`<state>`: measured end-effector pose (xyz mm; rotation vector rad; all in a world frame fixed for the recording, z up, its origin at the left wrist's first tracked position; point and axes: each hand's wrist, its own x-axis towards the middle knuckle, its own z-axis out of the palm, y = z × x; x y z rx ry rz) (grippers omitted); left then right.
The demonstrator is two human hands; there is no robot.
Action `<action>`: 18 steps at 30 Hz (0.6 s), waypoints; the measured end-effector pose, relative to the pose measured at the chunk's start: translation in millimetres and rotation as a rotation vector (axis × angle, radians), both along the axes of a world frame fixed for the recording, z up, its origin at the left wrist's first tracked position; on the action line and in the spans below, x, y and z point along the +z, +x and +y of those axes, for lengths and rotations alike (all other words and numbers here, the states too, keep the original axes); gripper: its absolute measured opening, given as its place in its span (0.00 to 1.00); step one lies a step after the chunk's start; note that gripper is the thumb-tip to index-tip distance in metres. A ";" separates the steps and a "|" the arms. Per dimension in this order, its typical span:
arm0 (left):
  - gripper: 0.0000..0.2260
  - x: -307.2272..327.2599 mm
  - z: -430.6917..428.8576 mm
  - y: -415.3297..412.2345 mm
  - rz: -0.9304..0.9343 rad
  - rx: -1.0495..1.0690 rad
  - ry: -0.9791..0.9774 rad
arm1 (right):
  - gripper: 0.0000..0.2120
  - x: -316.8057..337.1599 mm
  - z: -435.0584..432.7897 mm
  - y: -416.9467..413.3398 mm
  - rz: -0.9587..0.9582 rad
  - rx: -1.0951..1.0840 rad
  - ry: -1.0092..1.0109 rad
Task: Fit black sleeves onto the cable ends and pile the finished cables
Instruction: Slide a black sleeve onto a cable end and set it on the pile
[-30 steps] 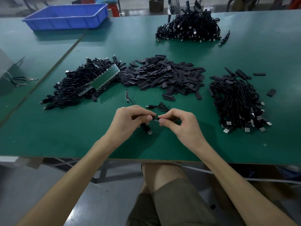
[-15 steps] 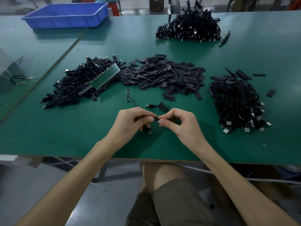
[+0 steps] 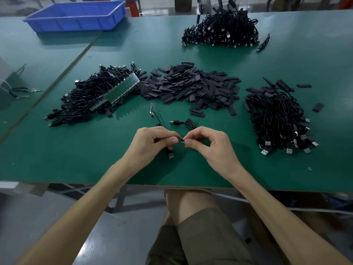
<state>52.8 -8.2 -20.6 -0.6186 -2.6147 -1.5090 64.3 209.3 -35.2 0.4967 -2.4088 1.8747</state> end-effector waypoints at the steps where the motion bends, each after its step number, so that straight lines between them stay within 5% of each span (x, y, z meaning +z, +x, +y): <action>1: 0.07 -0.2 0.1 0.5 -0.002 0.000 0.004 | 0.02 0.1 0.1 -0.2 0.001 -0.001 0.000; 18: 0.06 2.1 9.5 3.8 -0.011 -0.066 -0.005 | 0.06 -1.0 0.6 -1.0 -0.005 -0.022 0.010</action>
